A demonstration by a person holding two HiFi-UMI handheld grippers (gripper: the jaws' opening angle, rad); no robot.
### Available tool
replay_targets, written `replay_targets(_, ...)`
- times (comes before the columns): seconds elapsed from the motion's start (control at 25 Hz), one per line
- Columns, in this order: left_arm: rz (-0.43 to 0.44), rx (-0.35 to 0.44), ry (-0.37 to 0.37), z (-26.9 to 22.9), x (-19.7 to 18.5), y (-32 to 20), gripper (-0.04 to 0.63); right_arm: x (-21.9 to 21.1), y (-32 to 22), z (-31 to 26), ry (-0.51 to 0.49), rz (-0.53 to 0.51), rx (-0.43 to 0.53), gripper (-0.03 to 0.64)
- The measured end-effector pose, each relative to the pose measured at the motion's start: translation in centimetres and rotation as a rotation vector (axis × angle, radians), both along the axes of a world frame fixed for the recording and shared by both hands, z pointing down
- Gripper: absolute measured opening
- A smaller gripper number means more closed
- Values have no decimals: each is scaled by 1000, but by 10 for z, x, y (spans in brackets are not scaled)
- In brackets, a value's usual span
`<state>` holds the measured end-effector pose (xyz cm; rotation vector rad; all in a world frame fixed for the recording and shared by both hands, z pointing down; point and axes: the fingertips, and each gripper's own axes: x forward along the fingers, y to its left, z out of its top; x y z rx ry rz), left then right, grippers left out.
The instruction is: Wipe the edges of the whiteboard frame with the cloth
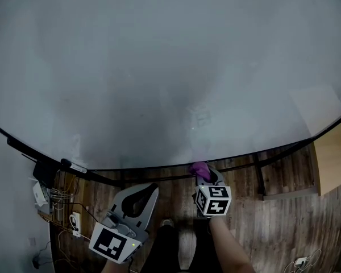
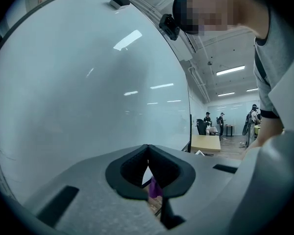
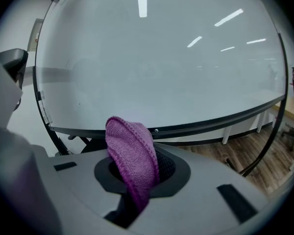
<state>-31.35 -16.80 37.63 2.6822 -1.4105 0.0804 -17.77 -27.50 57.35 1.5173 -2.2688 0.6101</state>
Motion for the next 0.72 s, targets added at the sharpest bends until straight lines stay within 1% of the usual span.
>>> replay_targets(0.16,-32,13,6,-3,8,-7,17,-2,-2,2,-13,-34,-3,49)
replay_targets(0.24,-54,18,5,-3,19,-9,17,1,-3,4,-23,-56,-9,49)
replay_targets(0.44,-91,27,24,-7,58,-12,17,23,-9,5,-27,-113,-14,49)
replay_targets(0.72,-131,10,12,1,84,-17,17,49,-18,7,-17,-145,-14,49)
